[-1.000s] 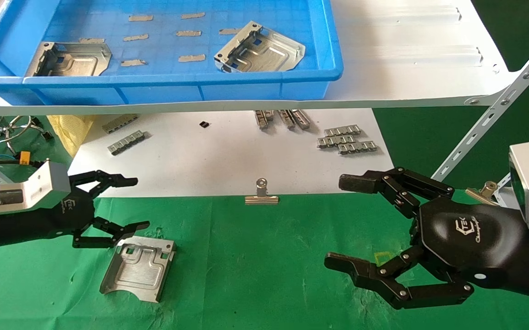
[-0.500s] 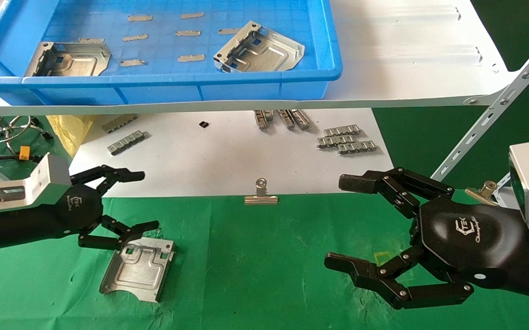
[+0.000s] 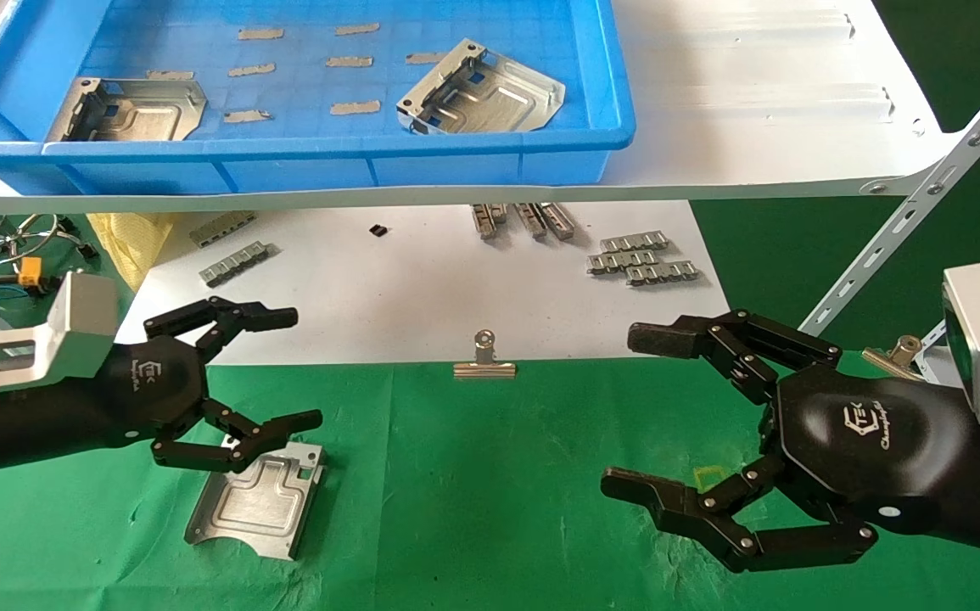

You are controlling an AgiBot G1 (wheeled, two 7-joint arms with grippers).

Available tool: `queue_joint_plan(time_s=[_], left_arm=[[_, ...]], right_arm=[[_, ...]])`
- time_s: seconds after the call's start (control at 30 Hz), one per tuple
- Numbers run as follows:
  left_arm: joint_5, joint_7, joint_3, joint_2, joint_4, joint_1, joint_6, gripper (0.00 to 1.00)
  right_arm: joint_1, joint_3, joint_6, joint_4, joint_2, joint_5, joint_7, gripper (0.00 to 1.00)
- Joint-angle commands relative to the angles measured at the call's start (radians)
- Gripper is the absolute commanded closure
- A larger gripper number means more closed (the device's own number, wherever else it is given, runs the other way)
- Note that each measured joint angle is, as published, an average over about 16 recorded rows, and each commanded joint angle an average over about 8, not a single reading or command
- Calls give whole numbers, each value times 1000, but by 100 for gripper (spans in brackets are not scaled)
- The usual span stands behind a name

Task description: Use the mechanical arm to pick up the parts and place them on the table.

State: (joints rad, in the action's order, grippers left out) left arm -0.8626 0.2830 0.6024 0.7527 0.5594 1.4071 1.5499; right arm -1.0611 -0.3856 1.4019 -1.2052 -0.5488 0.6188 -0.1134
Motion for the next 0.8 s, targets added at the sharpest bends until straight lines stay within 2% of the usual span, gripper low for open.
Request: queue_joint_plan(time_s=[0.03, 0.8], left_arm=[[8, -28, -19, -8, 42, -19, -3, 0], [97, -346, -238, -104, 533, -245, -40, 0]], right_arm=[[0, 0, 0, 0, 0, 0, 0, 0], [0, 0, 0, 0, 0, 0, 0, 0]])
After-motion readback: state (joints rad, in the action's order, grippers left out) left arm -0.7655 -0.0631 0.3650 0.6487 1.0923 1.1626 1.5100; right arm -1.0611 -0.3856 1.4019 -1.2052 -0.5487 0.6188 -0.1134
